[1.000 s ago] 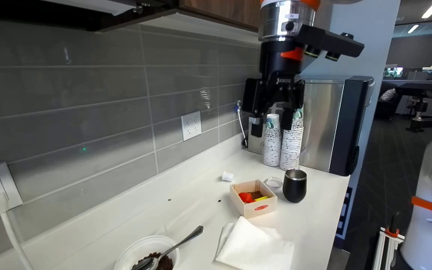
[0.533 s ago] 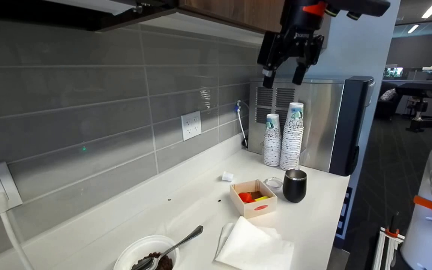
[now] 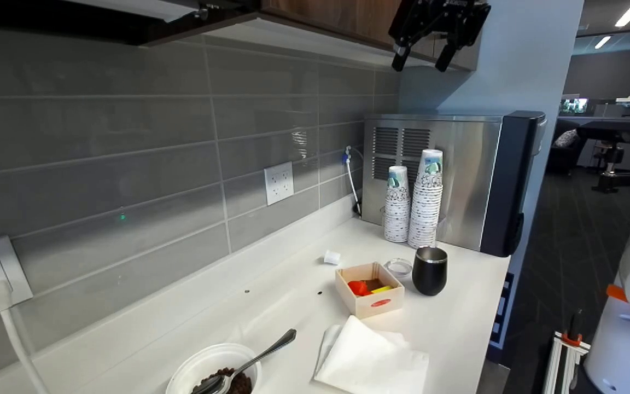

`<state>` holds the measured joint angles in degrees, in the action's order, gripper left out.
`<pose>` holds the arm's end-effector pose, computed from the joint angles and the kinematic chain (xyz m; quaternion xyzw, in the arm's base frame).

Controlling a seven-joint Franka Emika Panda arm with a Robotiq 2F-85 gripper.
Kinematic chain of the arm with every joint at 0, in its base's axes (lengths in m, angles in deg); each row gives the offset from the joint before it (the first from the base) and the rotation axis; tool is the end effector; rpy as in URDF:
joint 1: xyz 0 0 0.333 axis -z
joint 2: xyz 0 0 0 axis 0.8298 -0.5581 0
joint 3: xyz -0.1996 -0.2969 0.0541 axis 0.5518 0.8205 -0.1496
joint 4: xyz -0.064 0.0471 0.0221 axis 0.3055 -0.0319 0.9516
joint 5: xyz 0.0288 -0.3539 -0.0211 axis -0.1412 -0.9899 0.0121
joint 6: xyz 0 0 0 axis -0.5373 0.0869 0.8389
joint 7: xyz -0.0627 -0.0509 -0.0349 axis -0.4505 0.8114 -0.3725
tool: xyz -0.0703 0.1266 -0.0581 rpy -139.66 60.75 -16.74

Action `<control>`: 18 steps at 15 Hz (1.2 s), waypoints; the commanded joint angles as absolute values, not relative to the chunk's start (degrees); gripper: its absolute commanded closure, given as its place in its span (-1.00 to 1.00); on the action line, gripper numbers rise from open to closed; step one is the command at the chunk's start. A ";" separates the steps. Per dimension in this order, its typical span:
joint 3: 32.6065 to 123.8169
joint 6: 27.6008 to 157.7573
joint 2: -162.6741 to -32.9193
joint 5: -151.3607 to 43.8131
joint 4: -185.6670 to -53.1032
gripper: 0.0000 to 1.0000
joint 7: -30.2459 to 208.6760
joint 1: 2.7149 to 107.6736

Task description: Open the cabinet door

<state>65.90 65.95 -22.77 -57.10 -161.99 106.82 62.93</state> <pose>0.2099 0.0190 0.6643 0.9386 -0.1861 0.2828 0.0667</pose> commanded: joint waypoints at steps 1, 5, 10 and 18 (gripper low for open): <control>68.69 69.47 -22.07 -60.96 -159.94 -1.00 103.73 65.63; 72.51 73.70 -23.27 -64.80 -157.05 -1.00 95.66 65.39; 76.23 84.38 -24.90 -69.79 -155.83 -1.00 90.30 67.02; 78.02 103.81 -29.37 -73.76 -156.22 -1.00 92.36 77.30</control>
